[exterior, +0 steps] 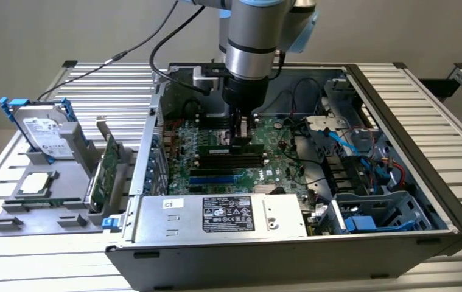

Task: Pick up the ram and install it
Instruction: 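Insert the ram into the slot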

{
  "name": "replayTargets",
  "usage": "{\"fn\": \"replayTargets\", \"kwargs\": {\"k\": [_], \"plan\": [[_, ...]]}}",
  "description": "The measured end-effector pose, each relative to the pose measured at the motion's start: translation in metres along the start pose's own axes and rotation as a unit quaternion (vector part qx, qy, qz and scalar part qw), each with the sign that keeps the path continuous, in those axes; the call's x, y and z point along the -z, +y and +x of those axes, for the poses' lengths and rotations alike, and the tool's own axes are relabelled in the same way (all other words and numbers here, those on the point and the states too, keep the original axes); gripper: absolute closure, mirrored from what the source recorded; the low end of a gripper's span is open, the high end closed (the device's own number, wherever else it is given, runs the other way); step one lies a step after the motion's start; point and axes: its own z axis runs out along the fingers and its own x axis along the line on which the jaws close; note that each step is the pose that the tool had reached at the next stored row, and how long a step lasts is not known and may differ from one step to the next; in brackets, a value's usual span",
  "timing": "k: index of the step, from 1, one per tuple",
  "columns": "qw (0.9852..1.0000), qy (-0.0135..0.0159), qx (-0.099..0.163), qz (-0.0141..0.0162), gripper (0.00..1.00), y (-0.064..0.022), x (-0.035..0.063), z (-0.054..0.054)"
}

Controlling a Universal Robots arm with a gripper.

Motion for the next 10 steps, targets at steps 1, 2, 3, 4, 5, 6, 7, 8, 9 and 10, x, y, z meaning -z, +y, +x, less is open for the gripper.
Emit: {"fn": "replayTargets", "kwargs": {"k": [1,2,3,4,5,6,7,8,9,10], "plan": [[1.0,0.0,0.0,0.0,0.86,0.0,0.0,0.0],[1.0,0.0,0.0,0.0,0.86,0.0,0.0,0.0],[1.0,0.0001,0.0,0.0,0.86,0.0,0.0,0.0],[1.0,0.0001,0.0,0.0,0.86,0.0,0.0,0.0],[1.0,0.0,0.0,0.0,0.86,0.0,-0.0002,0.0],[1.0,-0.0002,0.0,0.0001,0.86,-0.0001,-0.001,-0.0002],[1.0,-0.0002,0.0,0.0001,0.86,-0.0003,-0.0027,-0.0003],[1.0,0.0,0.0,0.0003,0.86,-0.0004,-0.0044,-0.0004],[1.0,0.0,0.0,0.0005,0.86,-0.0006,-0.0061,-0.0006],[1.0,0.0,0.0,0.0007,0.86,-0.0006,-0.0063,-0.0005]]}}
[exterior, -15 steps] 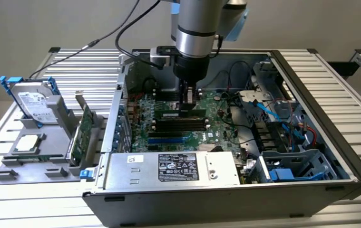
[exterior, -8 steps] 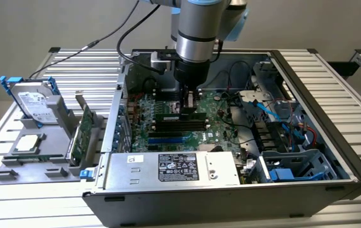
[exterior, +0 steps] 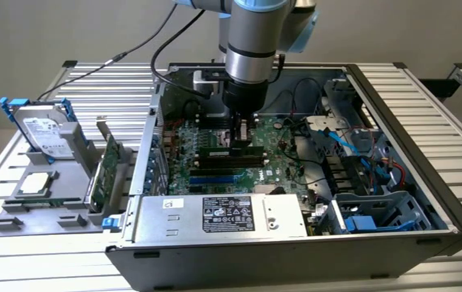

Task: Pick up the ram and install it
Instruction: 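Insert the ram into the slot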

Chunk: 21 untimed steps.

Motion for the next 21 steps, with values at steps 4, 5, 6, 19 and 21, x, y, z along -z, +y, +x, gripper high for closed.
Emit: {"fn": "replayTargets", "kwargs": {"k": [4,5,6,19,21], "plan": [[1.0,0.0,0.0,0.0004,0.86,0.0001,-0.0001,0.0002],[1.0,0.0001,0.0,0.0005,0.86,0.0001,-0.0001,0.0004],[1.0,0.0006,0.0,0.0008,0.86,0.0001,-0.0001,0.0005],[1.0,0.0045,-0.004,0.0015,0.86,-0.0001,-0.0018,0.0029],[1.0,0.0064,-0.006,0.0025,0.86,-0.0002,-0.0035,0.0027]]}}
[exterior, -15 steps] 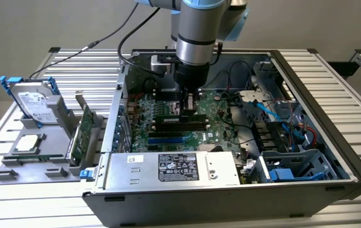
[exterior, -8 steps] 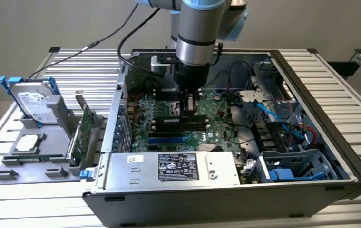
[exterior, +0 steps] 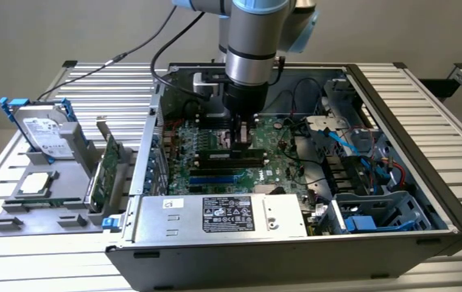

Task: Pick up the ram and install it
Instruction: 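Insert the ram into the slot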

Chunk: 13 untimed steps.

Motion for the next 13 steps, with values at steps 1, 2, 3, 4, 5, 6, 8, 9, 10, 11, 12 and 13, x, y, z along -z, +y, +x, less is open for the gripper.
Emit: {"fn": "replayTargets", "kwargs": {"k": [1,2,3,4,5,6,8,9,10,11,12,13], "plan": [[1.0,0.0006,-0.002,0.0005,0.86,-0.0001,-0.0009,-0.0001],[1.0,0.0012,-0.003,0.0008,0.86,-0.0002,-0.0017,-0.0002],[1.0,0.0018,-0.004,0.0008,0.86,-0.0002,-0.0023,-0.0004],[1.0,0.0023,-0.006,0.0006,0.86,-0.0001,-0.0026,-0.0007],[1.0,0.0028,-0.007,0.0006,0.86,-0.0002,-0.0029,-0.0011],[1.0,0.0033,-0.007,0.0005,0.86,-0.0002,-0.003,-0.0013],[1.0,0.0045,-0.008,0.0004,0.86,-0.0002,-0.0032,-0.0017],[1.0,0.0049,-0.009,0.0004,0.86,-0.0002,-0.0033,-0.0019],[0.9999,0.0053,-0.009,0.0004,0.86,-0.0002,-0.0033,-0.002],[0.9999,0.0054,-0.009,0.0004,0.86,-0.0002,-0.0032,-0.002],[0.9999,0.0057,-0.01,0.0003,0.86,-0.0002,-0.0032,-0.002],[0.9999,0.0059,-0.01,0.0004,0.86,-0.0002,-0.0033,-0.0021]]}}
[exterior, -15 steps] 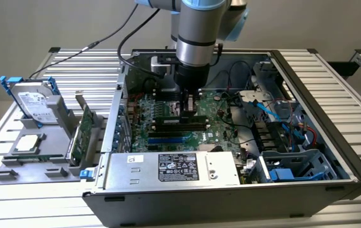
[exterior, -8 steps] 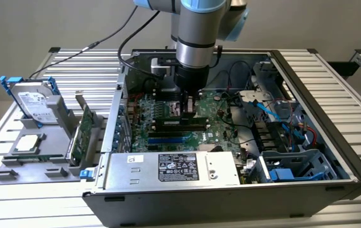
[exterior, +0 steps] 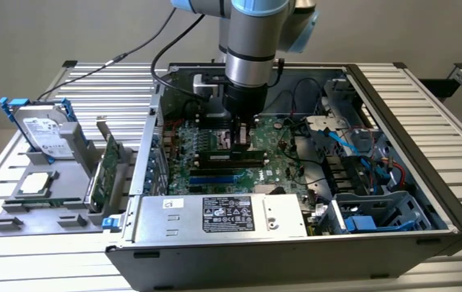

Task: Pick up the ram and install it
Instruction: 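Insert the ram into the slot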

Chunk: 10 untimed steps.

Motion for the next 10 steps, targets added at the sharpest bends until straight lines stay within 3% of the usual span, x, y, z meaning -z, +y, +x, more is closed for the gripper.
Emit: {"fn": "replayTargets", "kwargs": {"k": [5,10], "plan": [[1.0,0.0031,-0.001,0.0009,0.86,0.0,-0.0001,-0.0003],[1.0,0.0037,-0.001,0.0018,0.86,0.0,0.0001,-0.0013]]}}
